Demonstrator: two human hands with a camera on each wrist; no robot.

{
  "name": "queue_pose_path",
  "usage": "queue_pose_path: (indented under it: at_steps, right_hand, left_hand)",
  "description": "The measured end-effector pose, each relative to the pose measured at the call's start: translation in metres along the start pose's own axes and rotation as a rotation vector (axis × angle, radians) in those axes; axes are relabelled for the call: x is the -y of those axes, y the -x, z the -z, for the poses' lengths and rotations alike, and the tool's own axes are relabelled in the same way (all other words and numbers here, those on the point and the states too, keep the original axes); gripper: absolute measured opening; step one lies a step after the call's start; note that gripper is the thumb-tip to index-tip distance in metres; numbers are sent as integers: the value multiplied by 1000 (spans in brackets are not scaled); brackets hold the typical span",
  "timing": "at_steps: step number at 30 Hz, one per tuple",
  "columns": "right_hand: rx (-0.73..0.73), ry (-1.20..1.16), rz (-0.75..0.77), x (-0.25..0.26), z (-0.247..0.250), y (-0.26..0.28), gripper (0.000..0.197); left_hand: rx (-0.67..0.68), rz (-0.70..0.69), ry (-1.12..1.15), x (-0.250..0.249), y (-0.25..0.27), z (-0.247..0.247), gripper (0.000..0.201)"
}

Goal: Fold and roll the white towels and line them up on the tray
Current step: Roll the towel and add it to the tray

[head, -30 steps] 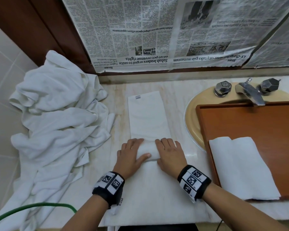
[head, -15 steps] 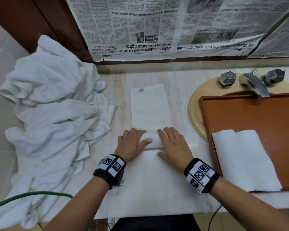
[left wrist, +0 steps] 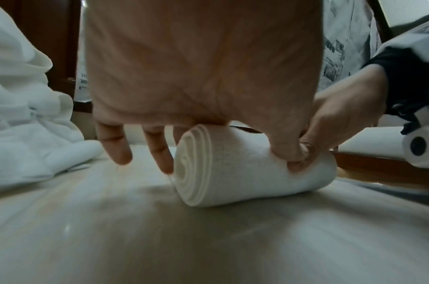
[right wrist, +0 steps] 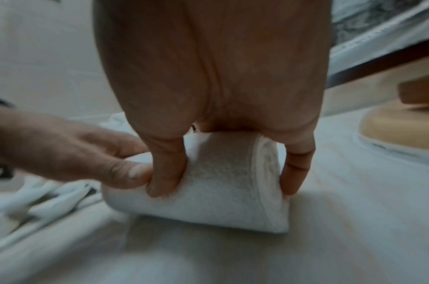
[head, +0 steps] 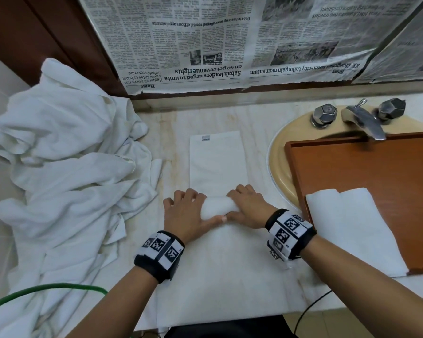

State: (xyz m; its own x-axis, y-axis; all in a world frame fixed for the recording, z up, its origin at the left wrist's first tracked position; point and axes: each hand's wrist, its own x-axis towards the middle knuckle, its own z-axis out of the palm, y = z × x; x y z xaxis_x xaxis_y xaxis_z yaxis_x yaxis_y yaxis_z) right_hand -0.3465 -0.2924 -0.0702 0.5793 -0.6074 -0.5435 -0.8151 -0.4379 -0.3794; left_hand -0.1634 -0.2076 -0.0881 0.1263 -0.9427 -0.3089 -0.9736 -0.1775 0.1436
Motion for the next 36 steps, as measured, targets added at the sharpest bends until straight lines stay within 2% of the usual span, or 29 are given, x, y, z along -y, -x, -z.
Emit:
queue_pose_path:
  at_steps: [2, 3, 5, 8, 10, 12, 14, 16, 18, 20, 24, 25, 27, 29, 31, 33, 34, 36]
  right_hand:
    - [38, -21, -14, -1, 3, 0, 59]
    - [-3, 1, -13, 0, 1, 2, 61]
    - [-233, 130, 11, 5, -10, 10, 63]
    - [-392, 259, 49, 14, -33, 23, 59]
    - [-373, 283, 34, 13, -42, 21, 68]
    - [-345, 289, -1, 13, -37, 15, 65]
    - [-262, 262, -9, 15, -27, 9, 59]
    - [-185, 202, -9, 15, -14, 1, 56]
    - [-107, 159, -30, 13, -4, -4, 57]
    - [-126, 135, -41, 12, -3, -1, 56]
    - [-400, 226, -16, 14, -25, 12, 60]
    - [-431, 229, -4, 14, -30, 10, 63]
    - [-445, 242, -6, 12, -32, 2, 60]
    - [-400, 217, -21, 10, -23, -6, 51]
    - [-330, 208, -23, 11, -12, -11, 46]
    - [-271, 186, -5, 12, -5, -14, 50]
    - [-247, 170, 1, 12, -2, -14, 51]
    - [-185, 112, -5, 8, 4, -13, 51]
  left_hand:
    - [53, 23, 16, 0, -2, 1, 91]
    - [71, 24, 31, 1, -3, 1, 92]
    - [108, 20, 86, 4, -7, 0, 94]
    - [186, 36, 159, 6, -14, 1, 91]
    - [167, 43, 179, 6, -12, 0, 88]
    - [48, 6, 211, 5, -3, -6, 81]
    - [-114, -90, 217, 5, 7, -17, 76]
    - [-180, -131, 261, 5, 10, -24, 71]
    - [-114, -92, 373, 7, 7, -23, 69]
    - [-25, -69, 444, 11, -2, -18, 71]
    - [130, -17, 450, 16, -30, -7, 69]
    - [147, -7, 466, 16, -35, -5, 73]
    - [116, 25, 527, 14, -36, -4, 76]
    - [-7, 22, 538, 8, -26, -6, 73]
    - [-163, -55, 429, 0, -12, -12, 74]
    - [-244, -113, 376, -1, -8, -22, 78]
    - [-224, -107, 414, 1, -8, -26, 80]
    - [-101, -92, 546, 7, -15, -19, 84]
